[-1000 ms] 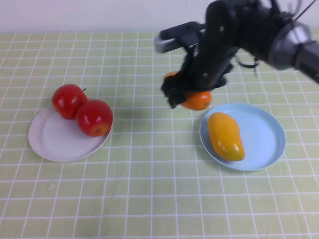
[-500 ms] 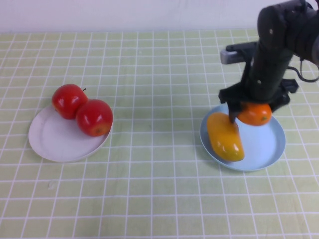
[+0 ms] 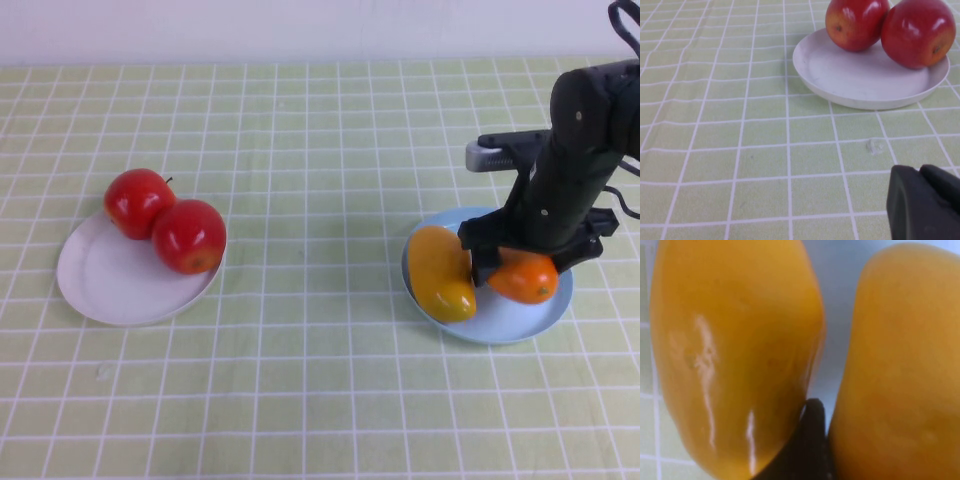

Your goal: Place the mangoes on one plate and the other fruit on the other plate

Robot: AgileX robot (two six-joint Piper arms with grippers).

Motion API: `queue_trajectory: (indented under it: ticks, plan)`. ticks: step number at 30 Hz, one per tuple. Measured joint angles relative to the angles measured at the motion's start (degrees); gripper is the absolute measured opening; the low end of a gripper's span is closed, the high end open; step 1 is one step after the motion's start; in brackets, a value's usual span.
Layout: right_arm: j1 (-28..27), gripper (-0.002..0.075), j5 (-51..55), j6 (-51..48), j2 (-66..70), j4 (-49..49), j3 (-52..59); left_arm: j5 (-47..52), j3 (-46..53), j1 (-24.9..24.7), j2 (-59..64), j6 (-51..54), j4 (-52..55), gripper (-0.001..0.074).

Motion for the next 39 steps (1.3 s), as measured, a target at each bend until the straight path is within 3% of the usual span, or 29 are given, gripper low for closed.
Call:
queue_trajectory:
  ticks: [4, 12, 15, 20, 22, 27, 34, 39]
  plan:
    - [0.0, 0.068, -1.3, -0.5, -0.4, 0.0, 0.0, 0.0, 0.0, 0.0, 0.0, 0.0, 0.0, 0.0004]
    - [0.0, 0.0676, -1.2, -0.7, -5.4, -0.6, 0.0, 0.0, 0.0, 0.0, 0.0, 0.0, 0.0, 0.0004]
    - [0.0, 0.0579, 0.5, -0.7, -9.8, -0.4, 0.0, 0.0, 0.0, 0.0, 0.0, 0.0, 0.0, 0.0004]
    - [0.0, 0.016, 7.5, -0.7, -18.9, -0.3, 2.0, 0.0, 0.0, 0.0, 0.0, 0.0, 0.0, 0.0004]
    - [0.0, 0.0063, 9.1, -1.4, -22.6, -0.3, 3.8, 0.0, 0.0, 0.0, 0.0, 0.0, 0.0, 0.0004]
    - [0.0, 0.0, 9.9, -4.7, -33.0, 1.5, 10.1, 0.0, 0.0, 0.0, 0.0, 0.0, 0.0, 0.0004]
    - [0.0, -0.0009, 4.1, -10.4, -50.2, 10.8, 21.5, 0.0, 0.0, 0.0, 0.0, 0.0, 0.0, 0.0004]
    - [0.0, -0.0013, 4.3, -12.7, -57.1, 11.6, 26.3, 0.0, 0.0, 0.0, 0.0, 0.0, 0.0, 0.0004]
